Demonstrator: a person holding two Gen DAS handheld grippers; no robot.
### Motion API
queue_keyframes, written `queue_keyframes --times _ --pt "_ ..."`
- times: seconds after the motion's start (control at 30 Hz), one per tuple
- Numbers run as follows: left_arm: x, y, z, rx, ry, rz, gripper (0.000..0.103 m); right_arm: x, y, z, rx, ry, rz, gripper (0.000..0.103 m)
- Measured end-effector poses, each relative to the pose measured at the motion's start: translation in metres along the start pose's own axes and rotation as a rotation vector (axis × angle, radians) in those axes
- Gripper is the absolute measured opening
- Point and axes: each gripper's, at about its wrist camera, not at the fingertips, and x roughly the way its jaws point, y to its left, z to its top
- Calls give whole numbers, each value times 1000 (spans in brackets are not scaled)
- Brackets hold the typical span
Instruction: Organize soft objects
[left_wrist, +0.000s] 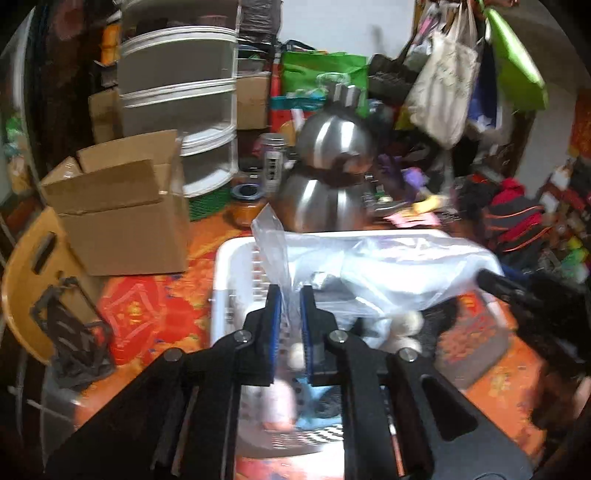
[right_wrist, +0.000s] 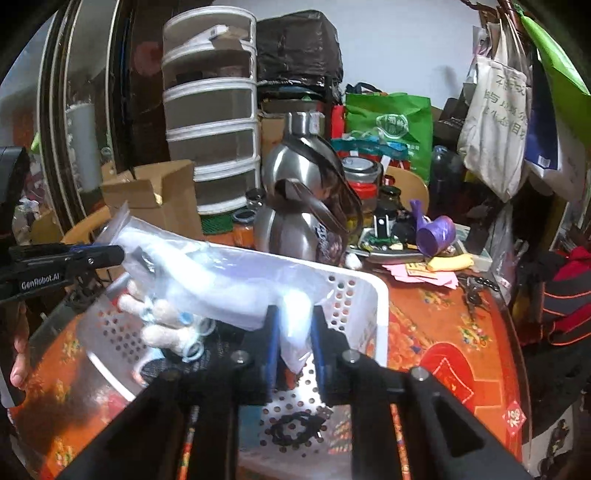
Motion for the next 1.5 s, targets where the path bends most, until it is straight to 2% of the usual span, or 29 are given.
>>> queue_keyframes --times 0.03,0.07,0.13,0.2,0.3,0.37,0.47,0.5,0.67,0.83,0.9,1.0,1.07,1.23,1.3,1.37,1.5 --pt "4 1 -3 7 -4 36 45 0 0 -2 0 7 -11 41" --pt "8 4 -4 4 1 50 62 -2 0 -4 4 -1 -28 48" --pt "10 11 -8 -20 5 41 64 -7 -2 -6 20 -17 -39 81" --pt "7 14 -11 -23 -24 37 65 -8 -5 -7 42 -15 -32 91" --pt "5 11 -15 -14 -23 28 75 0 -8 -11 57 32 -49 92" --pt "1 7 -20 2 -31 42 89 3 -10 -15 71 39 -55 92" --pt "-2 2 -24 23 -34 34 101 2 -14 -20 114 41 -29 103" --pt "-4 0 -25 24 -34 34 103 2 -14 -21 118 45 -26 103" --pt "-18 -4 -38 19 -53 54 103 -7 -14 -27 148 48 -16 103" --pt "-51 -8 -63 20 -76 119 103 -46 -7 -47 159 2 0 103" --pt "-67 -9 -76 25 -75 97 103 -67 -1 -61 155 -22 18 103" --pt "-99 -11 -101 40 -114 68 103 -96 10 -86 129 -44 -6 103" --pt "-121 -11 -122 47 -136 58 103 -111 18 -110 118 -65 11 103" --pt "-162 -9 -177 31 -127 33 103 -140 40 -154 126 -8 -36 103" --pt "-179 -11 -195 25 -123 47 103 -158 49 -166 130 -22 -50 103" --pt "-190 -15 -206 19 -126 31 103 -175 55 -174 148 -25 -41 103" --pt "-206 -26 -216 49 -110 21 103 -194 62 -173 171 -22 -42 103"
